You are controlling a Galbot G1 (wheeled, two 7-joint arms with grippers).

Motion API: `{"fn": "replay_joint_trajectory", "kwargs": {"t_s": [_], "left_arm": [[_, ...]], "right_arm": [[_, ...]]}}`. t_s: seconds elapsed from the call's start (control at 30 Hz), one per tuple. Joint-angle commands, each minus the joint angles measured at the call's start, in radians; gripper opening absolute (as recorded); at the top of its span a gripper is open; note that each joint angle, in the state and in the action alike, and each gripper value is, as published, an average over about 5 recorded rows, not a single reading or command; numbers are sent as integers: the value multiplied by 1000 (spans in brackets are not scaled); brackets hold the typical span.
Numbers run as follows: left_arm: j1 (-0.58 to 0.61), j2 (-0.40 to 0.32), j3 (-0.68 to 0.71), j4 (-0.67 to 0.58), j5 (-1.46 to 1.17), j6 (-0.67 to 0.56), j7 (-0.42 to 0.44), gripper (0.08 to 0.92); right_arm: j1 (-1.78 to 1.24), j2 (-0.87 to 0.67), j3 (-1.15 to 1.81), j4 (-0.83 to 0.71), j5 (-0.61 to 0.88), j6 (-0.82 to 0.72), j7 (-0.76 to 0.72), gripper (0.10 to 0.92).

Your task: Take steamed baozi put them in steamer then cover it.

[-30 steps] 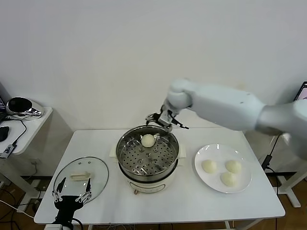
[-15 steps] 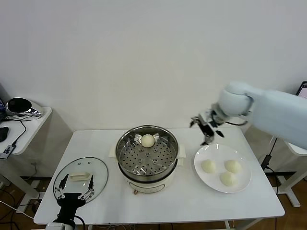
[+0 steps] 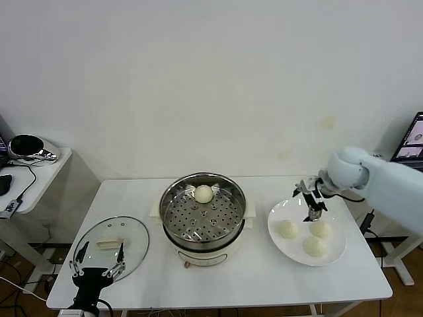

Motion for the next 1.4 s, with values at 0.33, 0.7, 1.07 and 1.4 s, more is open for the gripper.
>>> {"fn": "replay_joint_trajectory", "kwargs": {"t_s": [0.33,0.7,1.07,1.4], "left_arm": [[-2,-4,-13,12,-1,-2,0,823],[-10,-3,-13,23,-1,-5,-1,823],[-13,-2,-13,25,-4,-5,-1,823],[-11,-4,-13,15,-3,-3,0,823]], "right_arm": [[-226,116,134,-166,-100,35,10,823],[-241,187,154,-233,-134,43,45,823],[-236,205,158,-254,-156,37,18,699],[-203,183,155,-234,-136,44,-3,594]]}}
